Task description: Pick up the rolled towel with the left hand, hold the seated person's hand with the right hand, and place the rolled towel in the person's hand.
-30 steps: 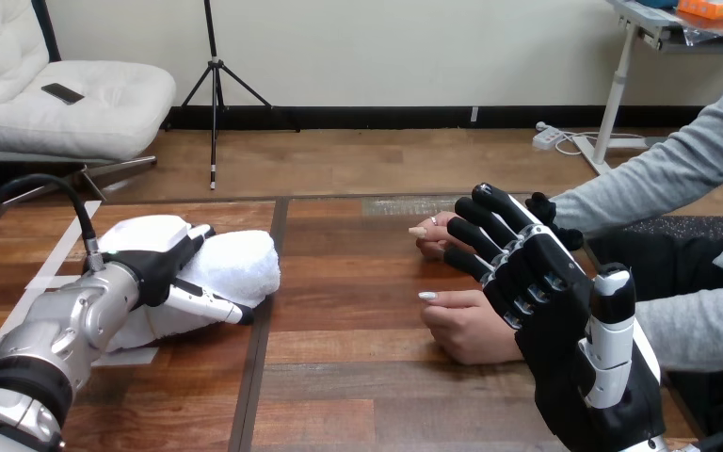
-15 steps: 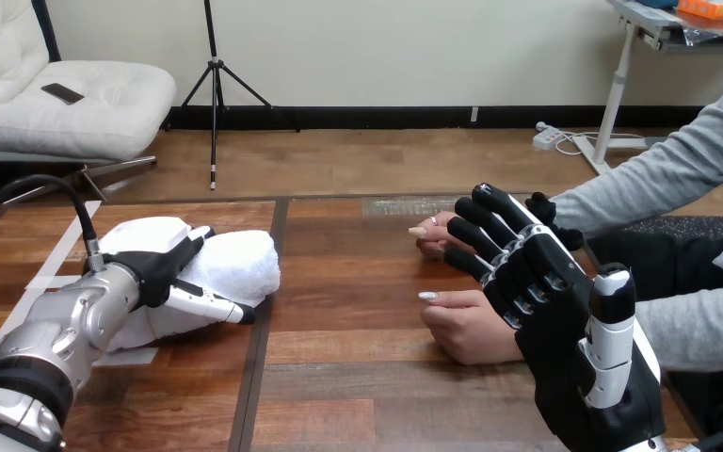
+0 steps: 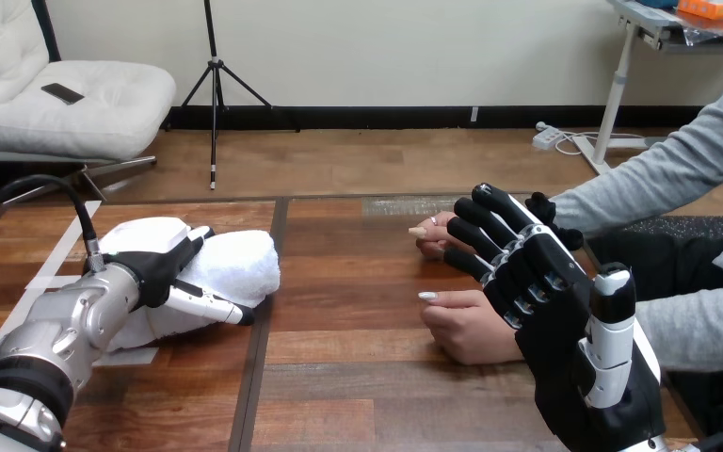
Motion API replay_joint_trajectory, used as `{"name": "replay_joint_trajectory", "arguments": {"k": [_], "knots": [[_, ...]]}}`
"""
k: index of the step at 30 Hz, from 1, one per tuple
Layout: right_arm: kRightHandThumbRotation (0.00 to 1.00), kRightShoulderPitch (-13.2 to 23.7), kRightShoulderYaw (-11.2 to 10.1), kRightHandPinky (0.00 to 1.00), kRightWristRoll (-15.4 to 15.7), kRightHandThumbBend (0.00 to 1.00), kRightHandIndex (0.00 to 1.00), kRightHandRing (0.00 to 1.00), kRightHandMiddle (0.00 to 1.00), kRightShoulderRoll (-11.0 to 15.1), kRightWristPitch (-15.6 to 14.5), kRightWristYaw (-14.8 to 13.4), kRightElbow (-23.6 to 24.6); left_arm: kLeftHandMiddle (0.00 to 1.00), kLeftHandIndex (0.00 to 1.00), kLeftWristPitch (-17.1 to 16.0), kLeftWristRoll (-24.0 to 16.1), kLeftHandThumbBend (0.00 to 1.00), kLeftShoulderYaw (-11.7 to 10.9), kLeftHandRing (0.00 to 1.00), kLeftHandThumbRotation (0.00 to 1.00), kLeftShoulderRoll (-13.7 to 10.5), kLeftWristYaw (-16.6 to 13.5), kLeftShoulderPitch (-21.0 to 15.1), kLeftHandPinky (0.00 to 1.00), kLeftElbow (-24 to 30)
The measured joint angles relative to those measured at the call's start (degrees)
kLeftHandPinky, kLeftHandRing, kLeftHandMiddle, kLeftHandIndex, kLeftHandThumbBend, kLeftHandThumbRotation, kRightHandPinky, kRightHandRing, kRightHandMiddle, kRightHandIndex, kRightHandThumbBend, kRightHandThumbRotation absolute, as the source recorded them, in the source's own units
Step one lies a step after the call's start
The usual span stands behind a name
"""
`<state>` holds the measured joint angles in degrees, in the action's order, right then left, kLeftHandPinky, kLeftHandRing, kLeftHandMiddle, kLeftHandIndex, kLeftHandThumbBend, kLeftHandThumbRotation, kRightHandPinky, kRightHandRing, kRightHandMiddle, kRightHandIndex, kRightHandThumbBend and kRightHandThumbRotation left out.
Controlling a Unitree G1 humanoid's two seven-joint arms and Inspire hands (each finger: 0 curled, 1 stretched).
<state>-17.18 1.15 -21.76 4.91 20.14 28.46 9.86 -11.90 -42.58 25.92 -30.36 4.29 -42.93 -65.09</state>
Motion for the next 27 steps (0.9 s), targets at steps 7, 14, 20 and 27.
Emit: {"name": "replay_joint_trajectory", "arguments": {"k": [7,14,20,27], "knots": [[1.00,0.0,0.0,0.88,0.0,0.81,0.88,0.91,0.89,0.0,0.0,0.0,0.2,1.00,0.97,0.2,0.0,1.00,0.0,1.00,0.61,0.1,0.0,0.0,1.00,0.0],[1.00,0.0,0.0,0.88,0.0,0.81,0.88,0.91,0.90,0.0,0.1,0.0,0.3,0.95,0.93,0.9,0.0,1.00,0.0,0.95,0.49,0.4,0.0,-0.1,0.88,0.0],[1.00,0.0,0.0,0.88,0.0,0.81,0.88,0.90,0.90,0.0,0.4,0.0,0.4,0.87,0.87,3.8,0.1,1.00,0.0,0.86,0.37,1.4,0.5,-0.5,0.70,0.0],[1.00,0.0,0.0,0.88,0.0,0.80,0.88,0.90,0.89,0.0,0.5,0.1,0.6,0.81,0.81,7.9,-0.6,0.97,0.6,0.79,0.24,2.5,2.0,-1.9,0.60,0.0]]}}
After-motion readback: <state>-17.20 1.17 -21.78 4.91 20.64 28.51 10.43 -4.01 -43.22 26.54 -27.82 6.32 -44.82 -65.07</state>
